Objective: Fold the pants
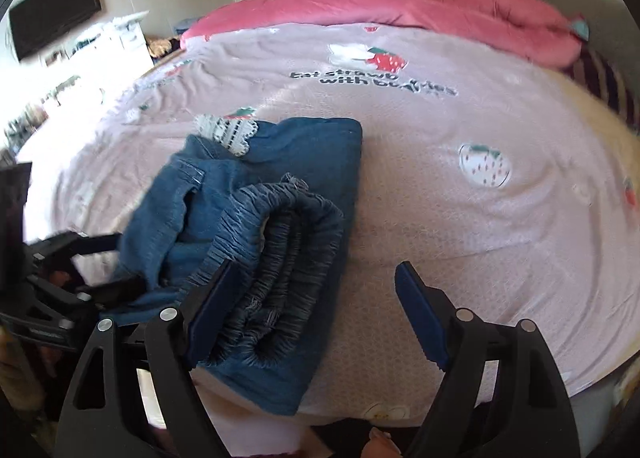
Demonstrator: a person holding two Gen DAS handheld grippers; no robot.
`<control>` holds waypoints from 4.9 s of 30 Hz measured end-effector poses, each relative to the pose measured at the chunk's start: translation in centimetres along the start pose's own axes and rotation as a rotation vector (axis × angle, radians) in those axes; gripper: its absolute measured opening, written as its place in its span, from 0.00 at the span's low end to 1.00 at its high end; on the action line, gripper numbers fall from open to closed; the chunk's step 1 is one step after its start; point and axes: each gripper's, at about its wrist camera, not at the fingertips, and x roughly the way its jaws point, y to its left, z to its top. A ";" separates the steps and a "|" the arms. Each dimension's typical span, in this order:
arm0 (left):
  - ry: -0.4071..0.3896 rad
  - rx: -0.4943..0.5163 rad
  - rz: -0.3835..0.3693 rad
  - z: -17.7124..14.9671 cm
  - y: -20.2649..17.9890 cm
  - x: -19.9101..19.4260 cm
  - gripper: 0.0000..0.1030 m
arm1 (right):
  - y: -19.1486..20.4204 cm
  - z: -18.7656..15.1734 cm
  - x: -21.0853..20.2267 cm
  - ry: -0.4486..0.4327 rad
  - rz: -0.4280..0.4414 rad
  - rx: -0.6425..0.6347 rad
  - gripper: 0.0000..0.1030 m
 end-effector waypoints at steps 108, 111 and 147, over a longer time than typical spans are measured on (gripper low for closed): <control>-0.034 0.028 -0.014 3.3 -2.7 0.6 0.28 | 2.1 -1.0 2.1 0.014 0.206 0.076 0.38; -0.048 0.025 -0.021 3.6 -2.8 0.0 0.23 | 2.6 -0.8 1.5 -0.006 0.204 0.058 0.36; -0.122 -0.010 0.045 12.5 0.6 4.0 0.22 | -0.5 8.4 9.4 -0.033 0.210 0.132 0.36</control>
